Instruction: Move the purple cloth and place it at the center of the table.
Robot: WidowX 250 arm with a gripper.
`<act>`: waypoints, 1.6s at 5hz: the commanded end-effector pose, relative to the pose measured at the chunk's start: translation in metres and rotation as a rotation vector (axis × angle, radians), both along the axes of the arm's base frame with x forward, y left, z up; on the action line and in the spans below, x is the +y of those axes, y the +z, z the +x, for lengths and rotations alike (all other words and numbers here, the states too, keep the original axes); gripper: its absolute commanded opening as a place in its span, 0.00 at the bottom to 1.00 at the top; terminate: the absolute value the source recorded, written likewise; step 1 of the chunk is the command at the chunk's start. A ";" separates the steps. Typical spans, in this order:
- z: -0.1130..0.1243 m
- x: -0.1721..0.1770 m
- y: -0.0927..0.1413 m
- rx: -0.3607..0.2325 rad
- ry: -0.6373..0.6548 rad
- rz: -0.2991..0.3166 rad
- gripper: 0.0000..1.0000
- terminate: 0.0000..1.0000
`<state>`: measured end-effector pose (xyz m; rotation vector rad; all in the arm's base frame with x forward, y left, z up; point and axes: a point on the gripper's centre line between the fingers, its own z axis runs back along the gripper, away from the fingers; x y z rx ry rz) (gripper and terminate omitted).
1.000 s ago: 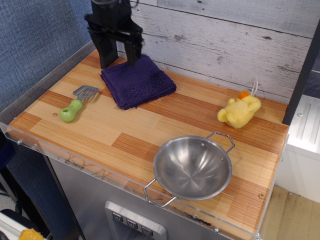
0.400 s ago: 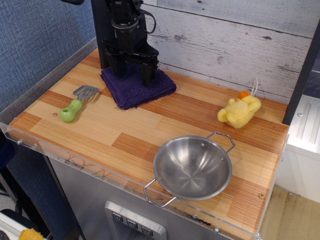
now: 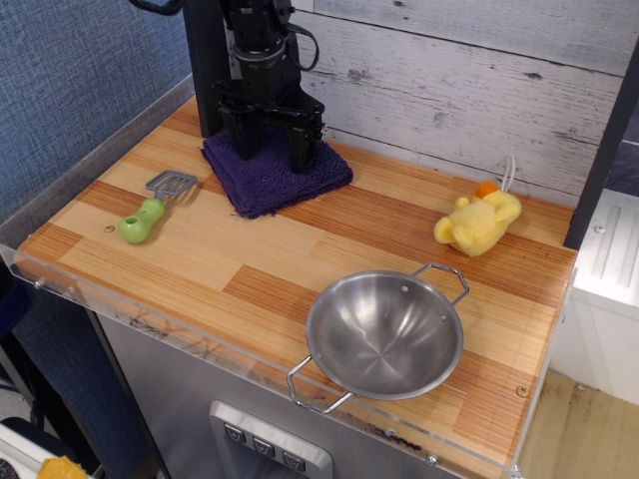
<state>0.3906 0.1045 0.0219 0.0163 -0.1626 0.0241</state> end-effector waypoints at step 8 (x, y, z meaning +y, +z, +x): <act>-0.126 -0.092 -0.025 0.086 -0.353 0.033 1.00 0.00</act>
